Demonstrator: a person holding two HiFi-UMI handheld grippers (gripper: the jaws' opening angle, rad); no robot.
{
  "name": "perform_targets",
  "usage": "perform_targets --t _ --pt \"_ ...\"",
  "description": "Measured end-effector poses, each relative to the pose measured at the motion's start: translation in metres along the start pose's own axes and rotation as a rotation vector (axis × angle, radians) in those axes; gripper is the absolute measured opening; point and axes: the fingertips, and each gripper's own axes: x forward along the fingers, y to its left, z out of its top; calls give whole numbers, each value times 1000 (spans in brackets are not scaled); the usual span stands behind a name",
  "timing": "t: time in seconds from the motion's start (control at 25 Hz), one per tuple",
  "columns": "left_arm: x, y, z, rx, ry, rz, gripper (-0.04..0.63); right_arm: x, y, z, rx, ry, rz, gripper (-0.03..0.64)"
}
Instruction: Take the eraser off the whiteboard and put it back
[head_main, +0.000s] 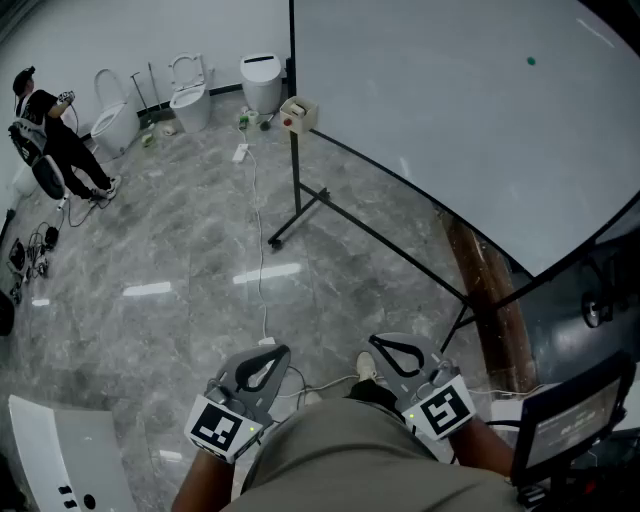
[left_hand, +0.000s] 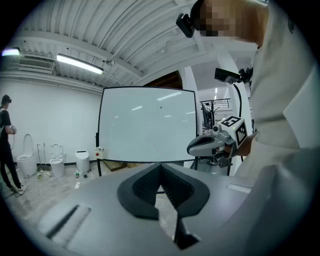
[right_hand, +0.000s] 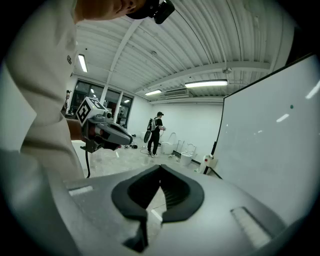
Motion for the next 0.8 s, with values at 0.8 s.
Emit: perform_targets --t 0.8 --pt "44 3 0 -17 24 41 6 5 -46 -22 45 1 42 3"
